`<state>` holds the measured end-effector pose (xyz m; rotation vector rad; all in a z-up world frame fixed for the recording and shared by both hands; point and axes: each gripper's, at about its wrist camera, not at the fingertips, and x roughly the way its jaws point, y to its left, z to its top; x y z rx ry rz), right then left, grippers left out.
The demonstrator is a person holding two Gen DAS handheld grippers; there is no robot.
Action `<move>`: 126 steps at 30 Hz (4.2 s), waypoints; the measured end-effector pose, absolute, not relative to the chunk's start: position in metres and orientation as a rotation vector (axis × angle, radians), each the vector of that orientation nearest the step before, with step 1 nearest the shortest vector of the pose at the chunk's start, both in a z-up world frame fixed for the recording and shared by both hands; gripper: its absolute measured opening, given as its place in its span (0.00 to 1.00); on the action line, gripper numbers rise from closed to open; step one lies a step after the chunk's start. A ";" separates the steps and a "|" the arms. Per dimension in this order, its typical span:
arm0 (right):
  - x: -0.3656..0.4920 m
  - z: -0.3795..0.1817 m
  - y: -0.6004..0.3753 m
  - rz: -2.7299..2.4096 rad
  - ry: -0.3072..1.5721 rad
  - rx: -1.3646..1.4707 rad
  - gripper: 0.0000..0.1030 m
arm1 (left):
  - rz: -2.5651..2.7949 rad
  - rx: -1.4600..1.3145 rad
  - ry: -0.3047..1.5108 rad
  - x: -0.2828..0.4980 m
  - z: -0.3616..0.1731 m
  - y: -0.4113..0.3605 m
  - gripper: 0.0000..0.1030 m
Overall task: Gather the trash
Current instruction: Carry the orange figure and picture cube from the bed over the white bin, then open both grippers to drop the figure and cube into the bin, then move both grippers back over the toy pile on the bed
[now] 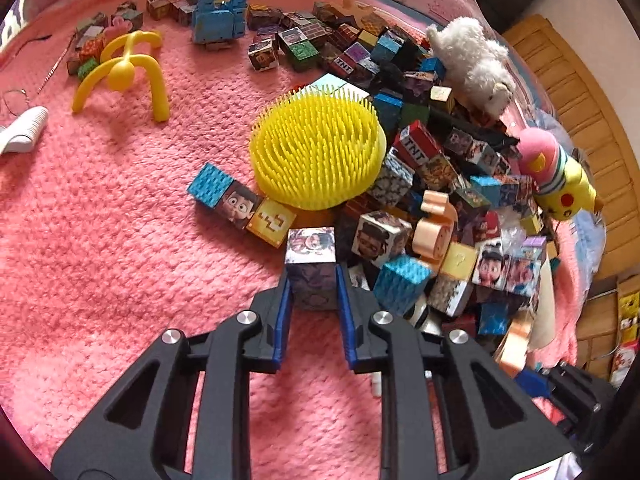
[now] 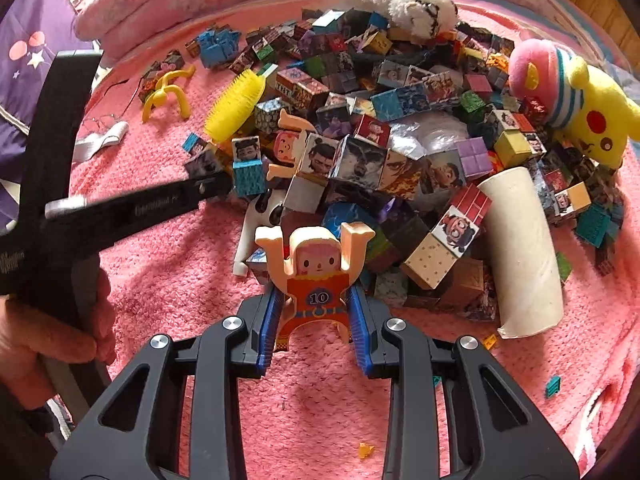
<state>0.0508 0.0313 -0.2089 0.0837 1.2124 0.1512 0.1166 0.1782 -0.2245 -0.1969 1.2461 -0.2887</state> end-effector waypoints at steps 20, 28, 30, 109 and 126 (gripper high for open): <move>0.033 -0.107 -0.021 0.011 1.032 0.176 0.29 | -0.382 -0.007 1.133 0.077 -0.120 0.146 0.19; -0.020 -0.049 -0.107 -0.223 0.934 0.259 0.29 | -0.602 0.065 1.051 0.054 -0.063 0.061 0.19; -0.043 -0.036 -0.133 -0.300 0.911 0.281 0.29 | -0.665 0.090 1.032 0.045 -0.051 0.036 0.19; -0.252 -0.099 -0.310 -0.825 1.042 0.642 0.61 | -1.213 0.498 1.186 -0.120 -0.087 -0.221 0.52; -0.060 -0.087 -0.189 -0.273 1.066 0.369 0.61 | -0.636 0.211 1.182 0.004 -0.073 -0.040 0.52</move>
